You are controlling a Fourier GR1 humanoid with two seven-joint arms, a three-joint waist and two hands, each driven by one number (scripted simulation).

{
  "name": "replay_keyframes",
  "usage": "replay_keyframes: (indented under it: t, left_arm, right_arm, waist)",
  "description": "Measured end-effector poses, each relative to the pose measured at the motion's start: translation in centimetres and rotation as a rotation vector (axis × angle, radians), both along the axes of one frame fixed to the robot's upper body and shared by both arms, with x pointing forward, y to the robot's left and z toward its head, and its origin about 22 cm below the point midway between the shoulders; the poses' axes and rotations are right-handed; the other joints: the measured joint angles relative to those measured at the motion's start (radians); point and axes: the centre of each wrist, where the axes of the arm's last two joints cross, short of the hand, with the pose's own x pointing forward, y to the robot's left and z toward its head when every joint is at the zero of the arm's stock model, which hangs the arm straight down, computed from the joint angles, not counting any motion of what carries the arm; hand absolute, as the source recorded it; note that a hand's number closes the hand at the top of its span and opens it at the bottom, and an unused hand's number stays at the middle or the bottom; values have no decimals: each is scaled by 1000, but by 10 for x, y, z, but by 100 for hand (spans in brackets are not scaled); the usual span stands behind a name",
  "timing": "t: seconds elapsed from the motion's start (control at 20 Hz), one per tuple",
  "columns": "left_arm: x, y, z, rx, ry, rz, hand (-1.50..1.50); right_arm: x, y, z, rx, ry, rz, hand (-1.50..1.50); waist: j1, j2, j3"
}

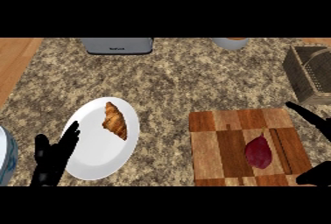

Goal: Pick the pear from the cutting board and place it in the basket

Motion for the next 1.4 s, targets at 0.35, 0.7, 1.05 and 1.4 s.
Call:
replay_keyframes:
  t: [0.35,0.7,1.05,1.4]
  left_arm:
    - [0,-2,4,-2,12,-2,0]
    - [-1,-2,-3,5,-7,-6,0]
    - [0,-7,1,2,9,5,0]
    - [-1,-1,1,-4,7,2,0]
  right_arm:
    - [7,4,-18,5,-11,-9,-150]
    - [18,23,-34,5,-15,-1,-150]
    - [24,29,-52,-50,57,16,-150]
    - [22,38,-72,-55,75,15,-150]
  waist:
    - [-1,2,-3]
    - [0,-1,2]
    - [1,1,-1]
    - [-1,0,0]
